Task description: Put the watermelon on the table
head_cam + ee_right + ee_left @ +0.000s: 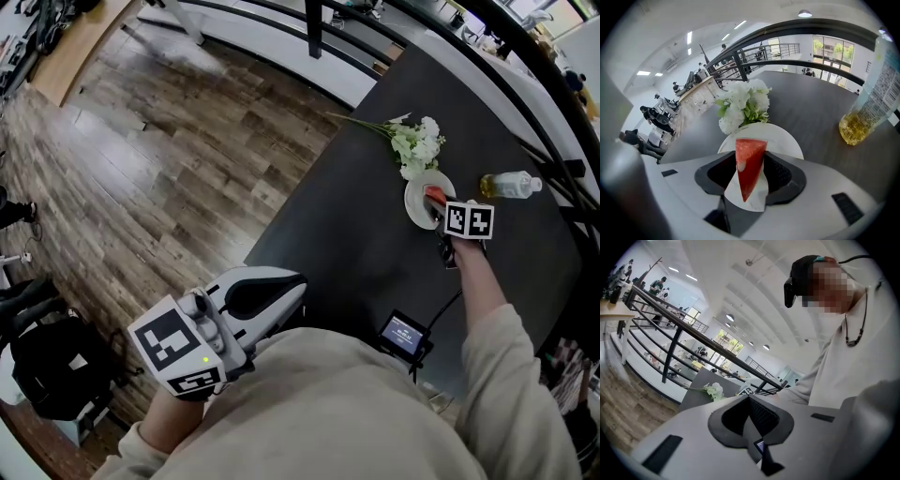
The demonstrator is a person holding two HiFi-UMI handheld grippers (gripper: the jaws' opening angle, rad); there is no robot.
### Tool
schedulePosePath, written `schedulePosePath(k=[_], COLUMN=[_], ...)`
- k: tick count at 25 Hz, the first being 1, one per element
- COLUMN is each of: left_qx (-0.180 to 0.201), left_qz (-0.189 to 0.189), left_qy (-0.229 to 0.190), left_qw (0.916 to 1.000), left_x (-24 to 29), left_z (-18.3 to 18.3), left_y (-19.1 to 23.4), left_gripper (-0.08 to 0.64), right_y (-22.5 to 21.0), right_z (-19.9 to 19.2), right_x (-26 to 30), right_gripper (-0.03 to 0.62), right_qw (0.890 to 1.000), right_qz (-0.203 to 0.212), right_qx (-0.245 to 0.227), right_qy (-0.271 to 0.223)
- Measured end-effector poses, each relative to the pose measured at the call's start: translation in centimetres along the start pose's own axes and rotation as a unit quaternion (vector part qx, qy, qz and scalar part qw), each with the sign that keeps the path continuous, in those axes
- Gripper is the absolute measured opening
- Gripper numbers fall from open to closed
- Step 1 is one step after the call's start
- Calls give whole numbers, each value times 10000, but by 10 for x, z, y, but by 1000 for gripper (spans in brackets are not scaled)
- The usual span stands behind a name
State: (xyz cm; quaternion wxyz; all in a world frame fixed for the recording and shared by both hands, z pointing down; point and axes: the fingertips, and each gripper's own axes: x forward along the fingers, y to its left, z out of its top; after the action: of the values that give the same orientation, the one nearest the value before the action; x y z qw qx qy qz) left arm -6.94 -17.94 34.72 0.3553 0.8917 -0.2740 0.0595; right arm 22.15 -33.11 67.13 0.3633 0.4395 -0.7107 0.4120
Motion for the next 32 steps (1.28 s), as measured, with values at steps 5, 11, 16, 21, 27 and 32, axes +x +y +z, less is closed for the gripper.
schedulePosePath(k=[5, 11, 16, 21, 27, 32], left_qx=[-41, -53, 180, 278, 376, 518], left_qz=[91, 82, -99, -138, -179, -237], left_qy=[-49, -113, -55, 0, -4, 71], left_qw=[9999, 9999, 9998, 9995, 9991, 9984], left_x=[-6, -9, -9, -13, -14, -15], left_z=[-3, -7, -11, -18, -17, -19], left_y=[3, -2, -17, -25, -33, -42], left_gripper=[3, 3, 3, 3, 3, 3], right_y=[3, 7, 3, 8, 4, 2], right_z=[0, 0, -3, -3, -5, -3], right_x=[3, 4, 2, -5, -20, -29], right_gripper=[193, 202, 218, 221, 219, 219], right_qw=[9997, 9996, 9992, 9991, 9987, 9990], right_qz=[-62, -63, -136, -157, -340, -365], right_qx=[-172, -197, -289, -343, -374, -210], right_qy=[142, 202, 252, 186, 40, -157])
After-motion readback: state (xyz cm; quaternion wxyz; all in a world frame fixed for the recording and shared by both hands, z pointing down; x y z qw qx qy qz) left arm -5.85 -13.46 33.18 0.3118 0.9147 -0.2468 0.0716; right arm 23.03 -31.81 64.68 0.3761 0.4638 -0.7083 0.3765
